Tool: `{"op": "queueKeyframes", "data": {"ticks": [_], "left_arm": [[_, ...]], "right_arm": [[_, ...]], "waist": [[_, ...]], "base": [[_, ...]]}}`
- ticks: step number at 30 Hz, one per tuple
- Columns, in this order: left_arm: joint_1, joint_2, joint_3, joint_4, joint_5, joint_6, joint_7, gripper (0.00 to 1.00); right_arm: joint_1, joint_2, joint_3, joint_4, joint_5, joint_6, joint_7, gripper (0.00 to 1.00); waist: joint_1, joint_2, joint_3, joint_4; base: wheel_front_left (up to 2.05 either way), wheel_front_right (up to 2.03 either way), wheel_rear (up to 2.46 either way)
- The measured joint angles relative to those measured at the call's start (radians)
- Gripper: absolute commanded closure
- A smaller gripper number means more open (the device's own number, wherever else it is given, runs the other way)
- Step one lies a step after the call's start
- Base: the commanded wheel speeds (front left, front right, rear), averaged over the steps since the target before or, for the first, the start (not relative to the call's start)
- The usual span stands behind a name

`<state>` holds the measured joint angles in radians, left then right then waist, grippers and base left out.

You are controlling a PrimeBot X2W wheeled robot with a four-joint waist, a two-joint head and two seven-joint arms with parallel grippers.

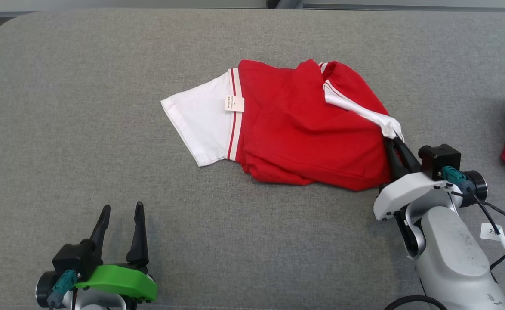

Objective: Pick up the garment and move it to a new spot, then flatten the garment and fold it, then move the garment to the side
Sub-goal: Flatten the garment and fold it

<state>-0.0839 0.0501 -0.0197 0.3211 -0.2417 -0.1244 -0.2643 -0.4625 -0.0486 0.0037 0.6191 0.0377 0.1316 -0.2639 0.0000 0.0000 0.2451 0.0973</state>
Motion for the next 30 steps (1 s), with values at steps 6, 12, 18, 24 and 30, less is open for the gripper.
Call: {"op": "queueKeyframes", "data": {"ticks": [6, 12, 18, 24, 30], "left_arm": [[0.001, 0.000, -0.005, 0.004, -0.003, 0.000, 0.000, 0.00], [0.003, 0.000, -0.011, 0.013, -0.005, 0.000, 0.000, 0.00], [0.006, 0.000, -0.020, 0.029, -0.013, 0.000, 0.000, 0.00], [0.007, 0.000, -0.055, 0.046, -0.028, -0.002, 0.000, 0.00], [0.007, 0.000, -0.084, 0.068, -0.050, -0.003, 0.000, 0.00]], "right_arm": [[0.032, 0.000, -0.007, -0.079, 0.070, 0.000, 0.000, 1.00], [0.029, 0.001, -0.041, -0.199, 0.134, 0.000, 0.001, 1.00], [-0.064, -0.006, -0.099, -0.334, 0.112, 0.000, 0.001, 1.00], [-0.189, -0.025, -0.068, -0.450, 0.067, -0.001, 0.001, 1.00], [-0.259, -0.014, 0.082, -0.464, 0.045, -0.001, 0.001, 1.00]], "waist": [[0.0000, 0.0000, -0.016, -0.018], [0.0000, 0.0000, -0.036, -0.036], [0.0000, 0.0000, -0.058, -0.043], [0.0000, 0.0000, -0.064, -0.020], [0.0000, 0.0000, -0.058, 0.017]], "base": [[0.00, 0.00, 0.00], [0.00, 0.00, 0.00], [0.00, 0.00, 0.00], [0.00, 0.00, 0.00], [0.00, 0.00, 0.00]]}}
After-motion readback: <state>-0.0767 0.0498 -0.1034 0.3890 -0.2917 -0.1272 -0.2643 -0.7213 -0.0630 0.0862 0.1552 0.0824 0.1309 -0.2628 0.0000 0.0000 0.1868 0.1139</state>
